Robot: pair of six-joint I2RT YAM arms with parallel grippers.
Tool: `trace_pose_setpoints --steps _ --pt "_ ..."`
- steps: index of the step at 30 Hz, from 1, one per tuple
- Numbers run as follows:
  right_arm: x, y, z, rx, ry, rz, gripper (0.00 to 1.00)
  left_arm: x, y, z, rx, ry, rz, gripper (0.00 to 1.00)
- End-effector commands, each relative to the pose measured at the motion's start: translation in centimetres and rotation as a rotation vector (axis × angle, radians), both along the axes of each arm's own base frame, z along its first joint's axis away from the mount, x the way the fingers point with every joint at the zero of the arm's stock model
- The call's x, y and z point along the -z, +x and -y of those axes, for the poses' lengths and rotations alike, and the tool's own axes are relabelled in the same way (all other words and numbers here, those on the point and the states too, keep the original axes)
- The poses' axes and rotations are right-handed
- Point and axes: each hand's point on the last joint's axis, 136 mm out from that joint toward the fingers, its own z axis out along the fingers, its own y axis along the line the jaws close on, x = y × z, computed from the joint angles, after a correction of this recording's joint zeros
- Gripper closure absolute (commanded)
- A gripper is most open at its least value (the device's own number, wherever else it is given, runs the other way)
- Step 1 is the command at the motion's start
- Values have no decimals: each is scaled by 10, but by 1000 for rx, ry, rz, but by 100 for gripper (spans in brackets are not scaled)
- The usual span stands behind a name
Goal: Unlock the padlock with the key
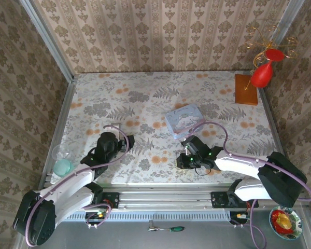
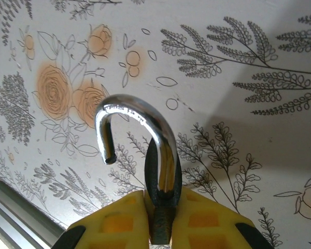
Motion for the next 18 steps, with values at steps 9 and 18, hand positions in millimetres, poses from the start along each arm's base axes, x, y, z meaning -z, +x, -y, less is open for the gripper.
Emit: trace_pose_setpoints --steps 9,18 --pt "-10 7 21 52 -65 43 57 1 2 2 8 -8 -14 30" --pt "-42 20 48 96 -88 132 39 -1 10 -11 -49 16 -36 30"
